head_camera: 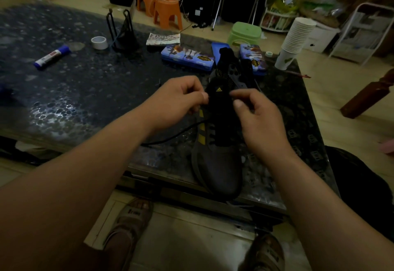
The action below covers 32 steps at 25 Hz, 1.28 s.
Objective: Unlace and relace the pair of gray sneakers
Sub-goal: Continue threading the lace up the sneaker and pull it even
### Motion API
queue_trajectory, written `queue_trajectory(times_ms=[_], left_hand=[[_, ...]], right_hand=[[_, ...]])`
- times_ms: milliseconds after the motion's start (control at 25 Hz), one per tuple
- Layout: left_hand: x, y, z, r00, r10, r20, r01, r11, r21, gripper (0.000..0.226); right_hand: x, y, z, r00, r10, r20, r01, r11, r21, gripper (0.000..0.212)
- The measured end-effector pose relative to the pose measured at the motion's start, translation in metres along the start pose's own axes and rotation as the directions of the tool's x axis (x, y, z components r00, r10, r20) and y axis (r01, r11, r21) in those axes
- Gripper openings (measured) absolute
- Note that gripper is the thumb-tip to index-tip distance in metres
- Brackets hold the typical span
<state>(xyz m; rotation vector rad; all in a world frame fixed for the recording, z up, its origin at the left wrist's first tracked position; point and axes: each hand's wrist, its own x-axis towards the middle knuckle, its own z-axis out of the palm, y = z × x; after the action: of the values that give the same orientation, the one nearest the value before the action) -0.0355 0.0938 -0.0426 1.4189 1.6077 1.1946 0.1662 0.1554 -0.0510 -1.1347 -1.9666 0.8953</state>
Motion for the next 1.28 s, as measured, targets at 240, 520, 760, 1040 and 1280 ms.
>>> queue_trajectory(times_ms=[240, 520, 760, 1040, 1280], left_hand=[[0.002, 0.005, 0.006, 0.997, -0.032, -0.068, 0.017, 0.980, -0.199, 0.024], [0.009, -0.014, 0.036, 0.974, -0.175, -0.147, 0.216, 0.913, 0.346, 0.041], [0.015, -0.019, 0.021, 0.931, -0.365, 0.001, 0.364, 0.929, -0.074, 0.020], [0.014, -0.027, 0.014, 0.948, -0.315, 0.050, 0.318, 0.947, -0.050, 0.020], [0.011, -0.029, 0.014, 0.932, -0.349, 0.096, 0.361, 0.912, -0.196, 0.021]], right_hand=[[0.004, -0.015, 0.014, 0.996, 0.064, 0.057, -0.078, 0.953, 0.293, 0.014], [0.007, -0.006, 0.012, 0.967, 0.248, 0.048, -0.237, 0.822, 0.517, 0.013], [0.006, -0.002, 0.012, 0.983, 0.178, 0.053, -0.185, 0.947, 0.264, 0.013], [0.012, -0.031, 0.003, 0.992, 0.118, -0.051, -0.087, 0.910, 0.405, 0.011], [0.015, -0.016, 0.005, 0.998, 0.019, 0.066, -0.020, 1.000, 0.016, 0.008]])
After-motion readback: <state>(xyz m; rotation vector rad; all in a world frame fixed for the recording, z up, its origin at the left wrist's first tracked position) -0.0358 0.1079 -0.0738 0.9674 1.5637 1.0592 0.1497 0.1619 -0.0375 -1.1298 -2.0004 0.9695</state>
